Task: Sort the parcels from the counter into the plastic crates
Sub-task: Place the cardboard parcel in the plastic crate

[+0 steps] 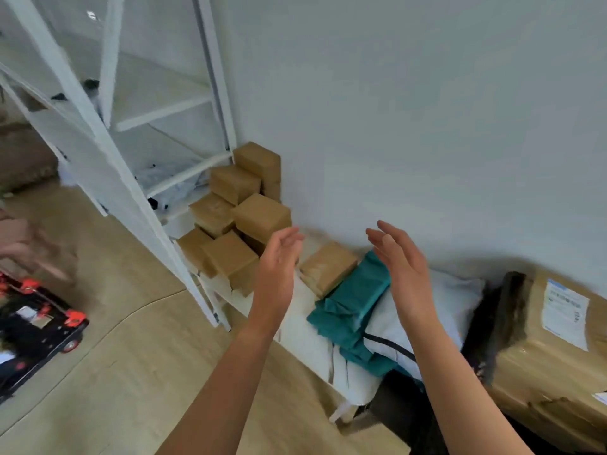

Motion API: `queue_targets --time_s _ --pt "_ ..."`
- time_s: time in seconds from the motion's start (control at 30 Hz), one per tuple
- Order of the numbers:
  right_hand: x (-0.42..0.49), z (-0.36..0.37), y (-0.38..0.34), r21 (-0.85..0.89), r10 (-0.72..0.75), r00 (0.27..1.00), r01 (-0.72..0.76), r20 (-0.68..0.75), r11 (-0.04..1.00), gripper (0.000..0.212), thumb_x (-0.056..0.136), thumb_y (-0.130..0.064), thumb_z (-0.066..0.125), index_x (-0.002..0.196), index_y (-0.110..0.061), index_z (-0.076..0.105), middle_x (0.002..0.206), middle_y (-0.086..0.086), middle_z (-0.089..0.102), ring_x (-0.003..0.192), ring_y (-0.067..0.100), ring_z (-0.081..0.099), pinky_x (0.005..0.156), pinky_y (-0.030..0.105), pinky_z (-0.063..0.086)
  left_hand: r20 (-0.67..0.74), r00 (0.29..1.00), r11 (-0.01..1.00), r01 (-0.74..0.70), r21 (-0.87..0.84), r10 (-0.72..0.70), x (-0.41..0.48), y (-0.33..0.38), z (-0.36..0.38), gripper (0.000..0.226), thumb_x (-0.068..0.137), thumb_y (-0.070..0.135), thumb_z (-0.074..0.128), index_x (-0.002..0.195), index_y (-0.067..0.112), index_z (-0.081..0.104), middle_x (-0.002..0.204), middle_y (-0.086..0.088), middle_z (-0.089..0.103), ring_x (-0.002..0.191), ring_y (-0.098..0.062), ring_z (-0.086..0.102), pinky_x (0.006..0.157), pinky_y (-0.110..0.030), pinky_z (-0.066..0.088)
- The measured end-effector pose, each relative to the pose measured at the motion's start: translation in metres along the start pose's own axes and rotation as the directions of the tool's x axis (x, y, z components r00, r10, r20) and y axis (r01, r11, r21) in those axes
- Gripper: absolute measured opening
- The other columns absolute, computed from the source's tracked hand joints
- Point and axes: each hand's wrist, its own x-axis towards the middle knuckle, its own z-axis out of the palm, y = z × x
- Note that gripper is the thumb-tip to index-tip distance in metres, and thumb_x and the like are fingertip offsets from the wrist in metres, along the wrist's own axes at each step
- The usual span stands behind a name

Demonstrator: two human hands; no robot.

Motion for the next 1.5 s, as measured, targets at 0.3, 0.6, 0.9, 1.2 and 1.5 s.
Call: queue_targets --time_s 0.3,0.6,0.9,1.2,1.5 --pt "0.029 0.141 -0.009 -0.008 0.020 0.994 -0.019 0.104 1.000 0.029 0.108 -0.038 0.052 0.133 -0.035 0.066 0.125 -0.013 0.075 0.125 0.007 0.065 0.117 0.047 0.045 -0.142 0.989 0.999 0.030 -0.027 -0.033 0.046 0.002 -0.132 0.026 0.109 0.029 0.050 0.128 0.039 0.065 0.123 0.020 0.070 0.124 -0.001 0.062 0.113 -0.034 0.046" --pt "0.089 0.192 0.012 -0.025 0.072 0.992 -0.069 0.108 0.997 0.029 0.110 -0.034 0.050 0.136 -0.031 0.065 0.124 -0.011 0.074 0.123 0.008 0.066 0.116 0.045 0.047 -0.165 0.984 0.998 0.063 -0.005 -0.063 0.111 -0.015 -0.161 0.027 0.109 0.030 0.050 0.129 0.039 0.064 0.125 0.019 0.070 0.129 -0.006 0.060 0.117 -0.040 0.044" --pt "0.199 0.224 0.033 0.009 0.163 0.983 -0.165 0.085 0.986 0.031 0.109 -0.033 0.052 0.137 -0.029 0.064 0.124 -0.011 0.074 0.122 0.008 0.066 0.115 0.043 0.048 -0.166 0.982 0.988 0.107 0.114 -0.087 0.216 -0.016 -0.172 0.026 0.110 0.028 0.050 0.128 0.038 0.064 0.127 0.016 0.068 0.125 -0.003 0.061 0.110 -0.031 0.047" --pt "0.281 0.258 0.058 -0.165 0.279 0.952 -0.257 0.124 0.952 0.037 0.101 -0.042 0.055 0.137 -0.033 0.063 0.135 -0.007 0.067 0.127 0.017 0.062 0.115 0.049 0.046 -0.218 0.969 0.967 0.158 0.199 -0.113 0.311 -0.036 -0.183 0.026 0.109 0.033 0.050 0.131 0.038 0.063 0.131 0.016 0.067 0.128 -0.004 0.059 0.108 -0.029 0.045" --pt "0.283 0.281 0.102 -0.396 0.456 0.889 -0.433 -0.040 0.809 0.051 0.106 -0.042 0.053 0.152 -0.021 0.043 0.148 0.003 0.054 0.124 0.021 0.056 0.097 0.033 0.042 -0.048 0.959 0.871 0.275 0.407 -0.280 0.362 -0.076 -0.215 0.033 0.110 0.037 0.046 0.140 0.032 0.059 0.125 0.021 0.058 0.121 -0.003 0.055 0.091 -0.024 0.041"
